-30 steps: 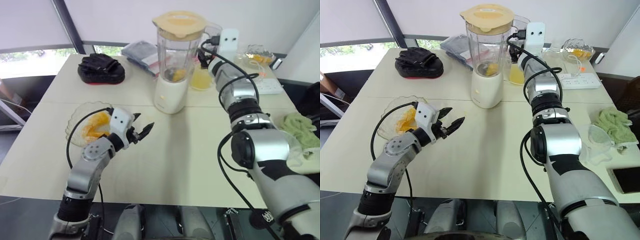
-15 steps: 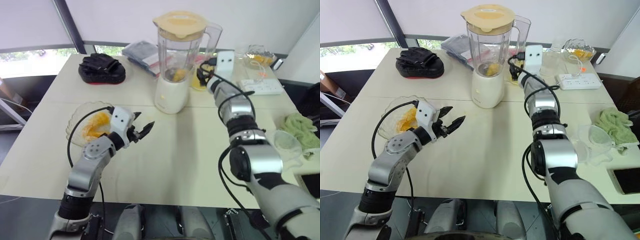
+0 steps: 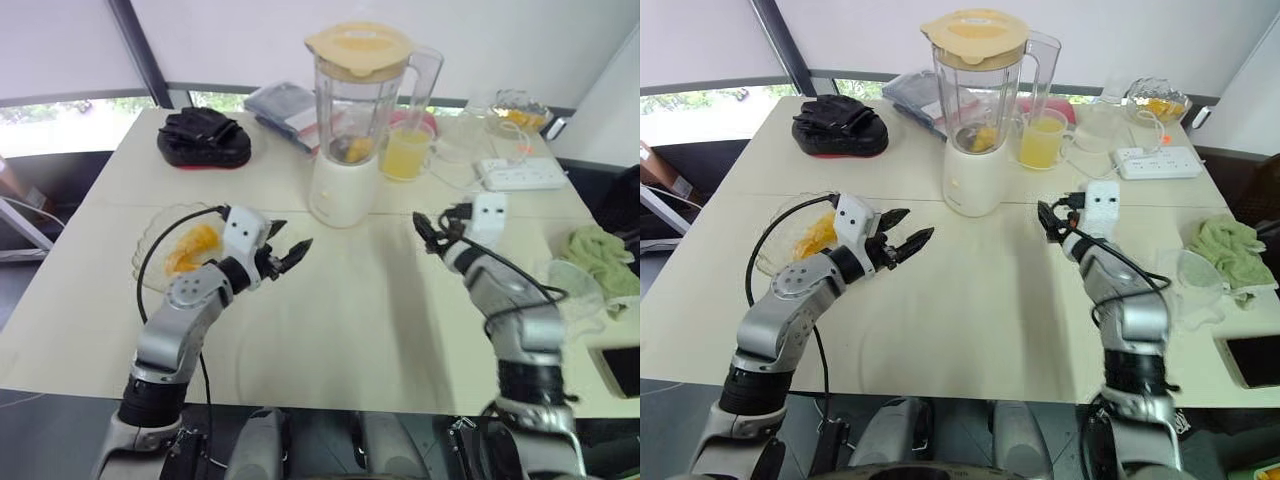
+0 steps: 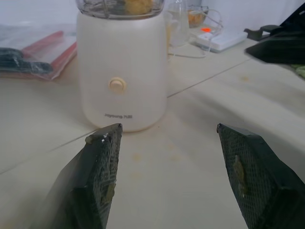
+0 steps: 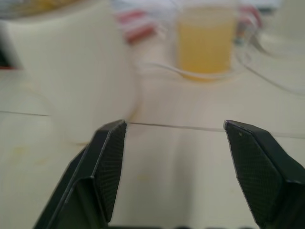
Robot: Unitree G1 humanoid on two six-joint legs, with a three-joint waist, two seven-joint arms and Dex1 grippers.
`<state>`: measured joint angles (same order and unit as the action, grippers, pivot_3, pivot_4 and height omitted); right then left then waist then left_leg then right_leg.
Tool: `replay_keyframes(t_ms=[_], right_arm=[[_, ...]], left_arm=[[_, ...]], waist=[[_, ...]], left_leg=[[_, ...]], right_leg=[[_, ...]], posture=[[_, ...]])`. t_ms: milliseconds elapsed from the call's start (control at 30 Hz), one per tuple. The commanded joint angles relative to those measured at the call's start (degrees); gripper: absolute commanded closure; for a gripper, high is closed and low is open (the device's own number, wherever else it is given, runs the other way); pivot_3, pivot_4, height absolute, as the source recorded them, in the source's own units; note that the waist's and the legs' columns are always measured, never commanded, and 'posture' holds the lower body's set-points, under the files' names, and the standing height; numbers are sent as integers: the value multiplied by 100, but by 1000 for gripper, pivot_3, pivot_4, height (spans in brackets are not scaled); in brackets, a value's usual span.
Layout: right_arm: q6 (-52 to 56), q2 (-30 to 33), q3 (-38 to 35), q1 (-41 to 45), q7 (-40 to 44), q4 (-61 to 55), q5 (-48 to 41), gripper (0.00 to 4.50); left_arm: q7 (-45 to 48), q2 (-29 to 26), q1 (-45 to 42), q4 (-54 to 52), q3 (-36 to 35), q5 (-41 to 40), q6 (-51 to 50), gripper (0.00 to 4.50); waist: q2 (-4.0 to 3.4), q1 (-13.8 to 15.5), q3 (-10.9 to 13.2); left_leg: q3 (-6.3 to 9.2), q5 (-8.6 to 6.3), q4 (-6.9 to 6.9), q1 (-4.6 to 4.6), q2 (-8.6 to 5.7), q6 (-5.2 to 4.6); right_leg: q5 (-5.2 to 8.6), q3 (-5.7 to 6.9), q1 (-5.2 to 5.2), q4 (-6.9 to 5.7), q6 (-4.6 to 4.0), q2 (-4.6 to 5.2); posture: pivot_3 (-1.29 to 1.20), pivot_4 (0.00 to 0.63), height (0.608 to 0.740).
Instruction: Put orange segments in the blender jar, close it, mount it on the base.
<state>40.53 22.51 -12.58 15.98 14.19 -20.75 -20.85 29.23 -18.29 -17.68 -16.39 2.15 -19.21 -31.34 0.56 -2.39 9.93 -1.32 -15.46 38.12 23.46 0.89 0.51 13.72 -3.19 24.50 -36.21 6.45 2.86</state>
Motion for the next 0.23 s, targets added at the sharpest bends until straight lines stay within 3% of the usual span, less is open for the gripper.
replay_keyframes(t_ms=[33,233], right_arm=[[295,467,-311,-287,496,-1131,-516,1103],[810,1524,-1312,-1112,1513,-2137,-1720,1103]], left_arm=[[-7,7,-177,-85,-189,-174,-52,1207],[-45,14,-278,-150,-433,-439,-153,1207]], waist=[[6,-11,0],[10,14,0]], left_leg=[[-3,0,2,-7,0,0],[1,1,7,-14,-1,-1]], right_leg=[[0,-2,-6,4,0,-7],[5,-2,-18,6,-13,-26]], posture=[[0,150,740],[0,150,740]])
